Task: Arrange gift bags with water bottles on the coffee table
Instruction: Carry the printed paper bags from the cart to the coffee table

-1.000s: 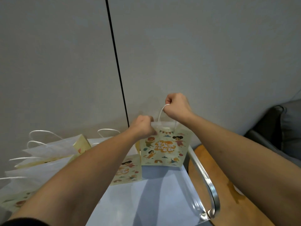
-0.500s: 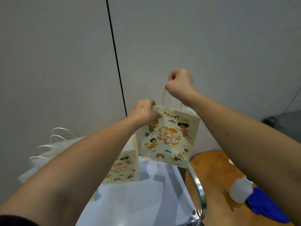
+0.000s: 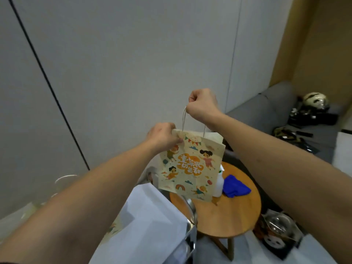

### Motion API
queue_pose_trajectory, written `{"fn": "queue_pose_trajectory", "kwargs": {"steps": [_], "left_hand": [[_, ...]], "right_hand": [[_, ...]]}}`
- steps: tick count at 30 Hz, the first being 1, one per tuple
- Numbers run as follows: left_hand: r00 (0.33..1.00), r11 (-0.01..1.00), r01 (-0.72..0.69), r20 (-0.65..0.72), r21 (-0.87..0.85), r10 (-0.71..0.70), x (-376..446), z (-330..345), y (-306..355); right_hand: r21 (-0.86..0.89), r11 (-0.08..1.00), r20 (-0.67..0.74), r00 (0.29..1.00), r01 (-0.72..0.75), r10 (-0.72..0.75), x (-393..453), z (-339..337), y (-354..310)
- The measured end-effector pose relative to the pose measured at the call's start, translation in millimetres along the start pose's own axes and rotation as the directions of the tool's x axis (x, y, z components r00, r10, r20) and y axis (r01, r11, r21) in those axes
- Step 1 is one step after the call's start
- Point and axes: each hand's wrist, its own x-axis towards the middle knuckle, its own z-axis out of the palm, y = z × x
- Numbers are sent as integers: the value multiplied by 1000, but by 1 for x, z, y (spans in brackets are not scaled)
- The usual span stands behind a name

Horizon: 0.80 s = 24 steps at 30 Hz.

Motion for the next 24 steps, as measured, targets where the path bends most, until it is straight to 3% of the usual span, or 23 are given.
{"fn": "queue_pose_trajectory", "kwargs": {"steps": [4, 9, 15, 19, 24], "left_hand": [[978, 984, -178, 108, -27, 180, -21, 38, 48], [899, 920, -365, 202, -142, 388, -73, 96, 116], [688, 780, -610, 396, -138, 608, -153, 157, 225], [530, 688, -683, 483, -244, 697, -223, 207, 306], [390, 580, -771, 524, -265, 757, -317, 275, 404]], "right_hand": [[-90, 989, -130, 986, -113, 101, -53, -53, 26], [-178, 941, -314, 923, -288, 223, -134, -127, 58], [-193, 853, -460, 812, -485, 358, -244, -234, 99], [-186, 778, -555, 718, -599, 420, -323, -314, 134], [-104, 703, -617, 600, -703, 509, -422, -406, 179]]}}
